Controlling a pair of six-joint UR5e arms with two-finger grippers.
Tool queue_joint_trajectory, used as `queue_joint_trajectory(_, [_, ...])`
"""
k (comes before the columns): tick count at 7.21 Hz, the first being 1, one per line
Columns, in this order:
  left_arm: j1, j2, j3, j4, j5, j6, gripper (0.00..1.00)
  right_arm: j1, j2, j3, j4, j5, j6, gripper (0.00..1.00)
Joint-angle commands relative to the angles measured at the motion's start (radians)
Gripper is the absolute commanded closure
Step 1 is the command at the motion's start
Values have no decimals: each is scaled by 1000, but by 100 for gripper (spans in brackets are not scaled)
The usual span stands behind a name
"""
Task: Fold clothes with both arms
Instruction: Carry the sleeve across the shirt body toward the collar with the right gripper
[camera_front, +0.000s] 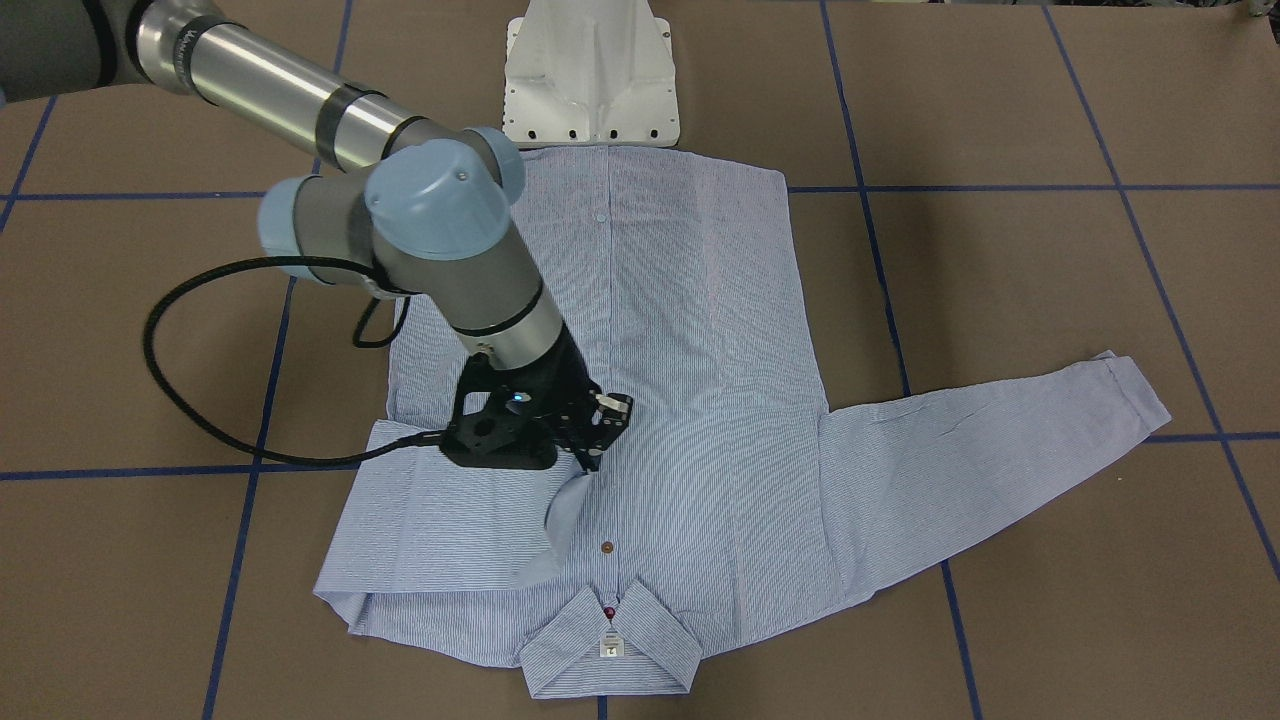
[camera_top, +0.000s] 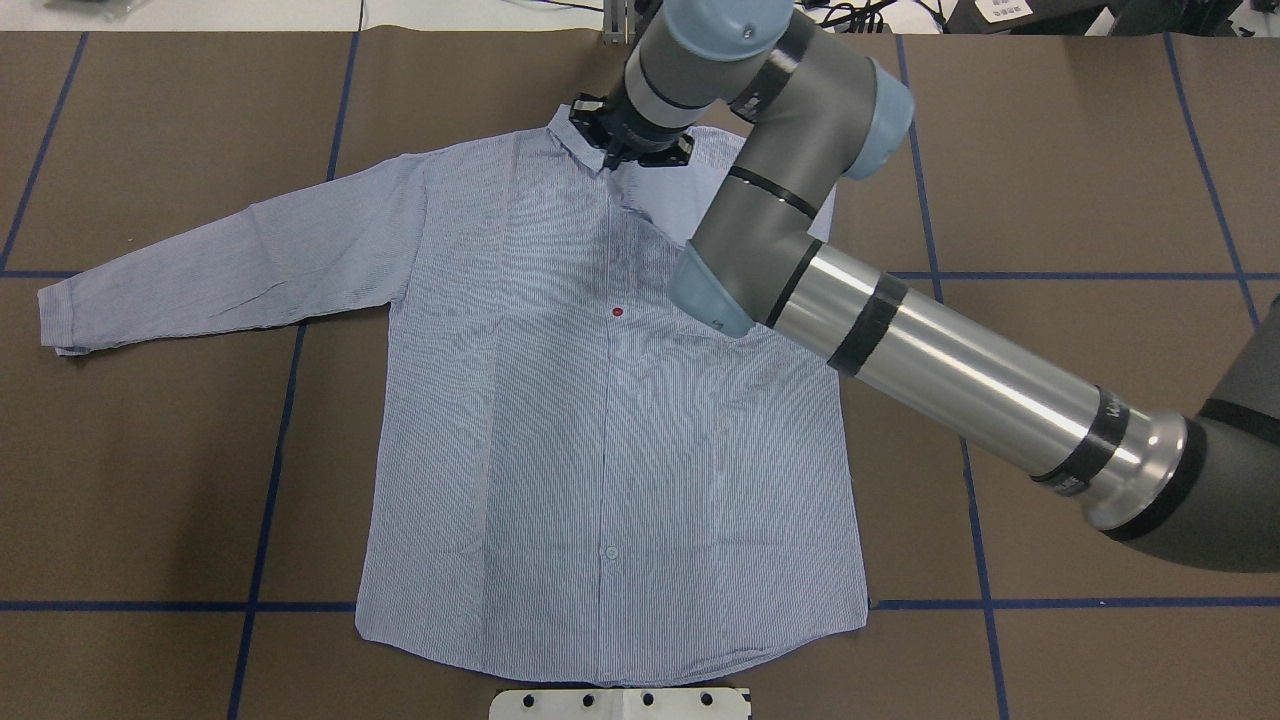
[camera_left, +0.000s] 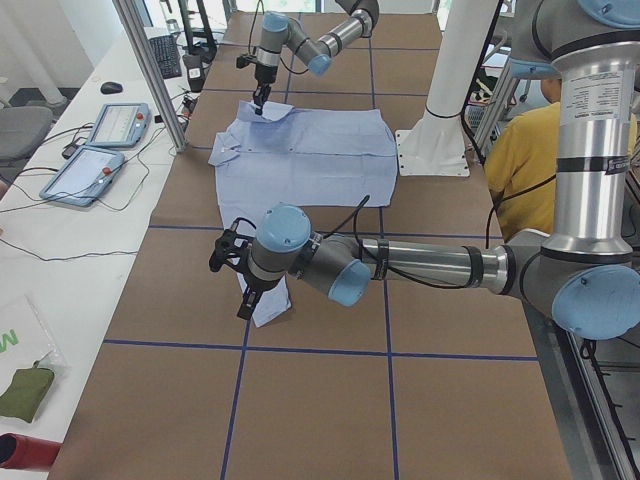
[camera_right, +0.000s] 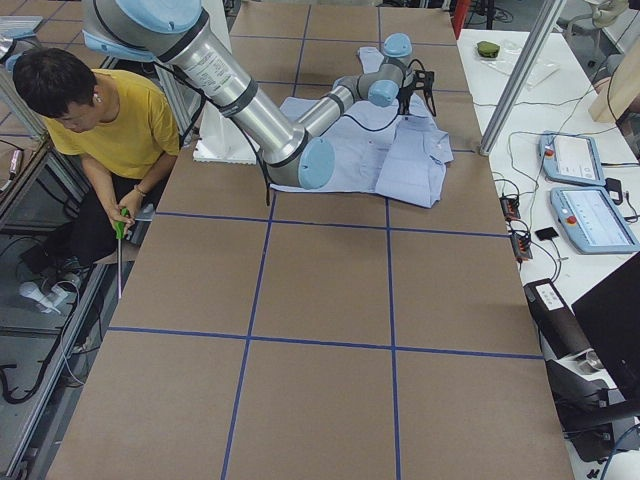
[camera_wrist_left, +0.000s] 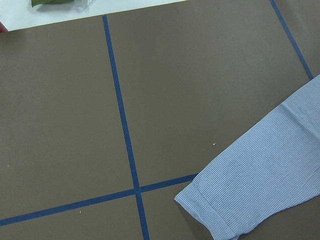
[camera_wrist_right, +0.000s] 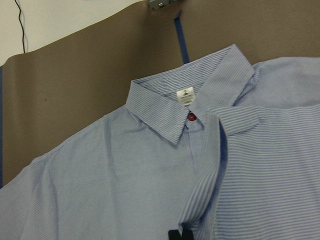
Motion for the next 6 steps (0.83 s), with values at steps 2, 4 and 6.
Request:
queue_joint_trajectory(2, [-1,0,-5,0,-1,0,1,-83,86,-67,21,-94,24,100])
queue_joint_trajectory(4, [0,0,-5,-2,-1,0,1,-91,98,-110,70,-104,24,100])
queue_joint_trajectory(6, [0,0,-4,0,-1,1,1,-99,115,-128,77,-124,26,100])
